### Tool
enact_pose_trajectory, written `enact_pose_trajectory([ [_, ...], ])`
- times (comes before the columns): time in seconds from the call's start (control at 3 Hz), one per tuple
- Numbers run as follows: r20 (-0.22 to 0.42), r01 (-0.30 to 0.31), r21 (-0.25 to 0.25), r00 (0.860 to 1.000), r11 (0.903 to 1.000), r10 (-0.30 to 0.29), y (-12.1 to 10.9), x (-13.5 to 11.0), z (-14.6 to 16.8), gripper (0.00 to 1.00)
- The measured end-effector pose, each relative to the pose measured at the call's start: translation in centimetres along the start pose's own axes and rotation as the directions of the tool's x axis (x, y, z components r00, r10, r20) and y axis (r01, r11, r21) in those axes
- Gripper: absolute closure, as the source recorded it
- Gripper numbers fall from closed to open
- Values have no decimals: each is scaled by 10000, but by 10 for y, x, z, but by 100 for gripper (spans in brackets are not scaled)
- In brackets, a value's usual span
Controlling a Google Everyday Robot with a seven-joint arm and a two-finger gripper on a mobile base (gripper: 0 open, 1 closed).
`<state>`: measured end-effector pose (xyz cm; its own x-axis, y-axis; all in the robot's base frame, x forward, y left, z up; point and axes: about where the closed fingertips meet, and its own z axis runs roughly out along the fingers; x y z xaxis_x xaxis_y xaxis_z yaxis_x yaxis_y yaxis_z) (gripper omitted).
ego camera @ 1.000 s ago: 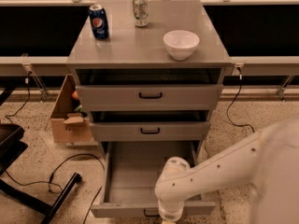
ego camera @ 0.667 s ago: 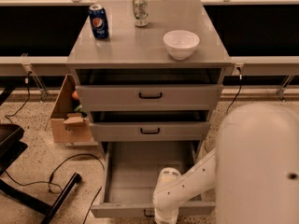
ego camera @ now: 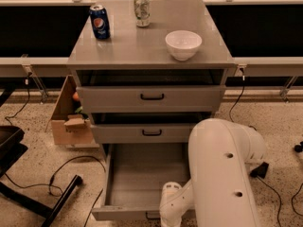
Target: Close bottom drawer
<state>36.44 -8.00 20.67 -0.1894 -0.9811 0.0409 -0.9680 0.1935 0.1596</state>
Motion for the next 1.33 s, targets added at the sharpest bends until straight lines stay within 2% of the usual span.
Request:
enact_pose_trajectory([
  [0.33, -329, -203, 56, 9992, 9998, 205, 7, 23, 16, 18],
  [0.67, -723, -553, 23, 9958, 9985, 553, 37, 51, 14, 49],
  [1.0, -726, -564, 13, 9958, 9984, 564, 38, 52, 14, 73],
  [1.33, -559, -334, 109, 9979, 9994, 339, 32, 43, 34, 100],
])
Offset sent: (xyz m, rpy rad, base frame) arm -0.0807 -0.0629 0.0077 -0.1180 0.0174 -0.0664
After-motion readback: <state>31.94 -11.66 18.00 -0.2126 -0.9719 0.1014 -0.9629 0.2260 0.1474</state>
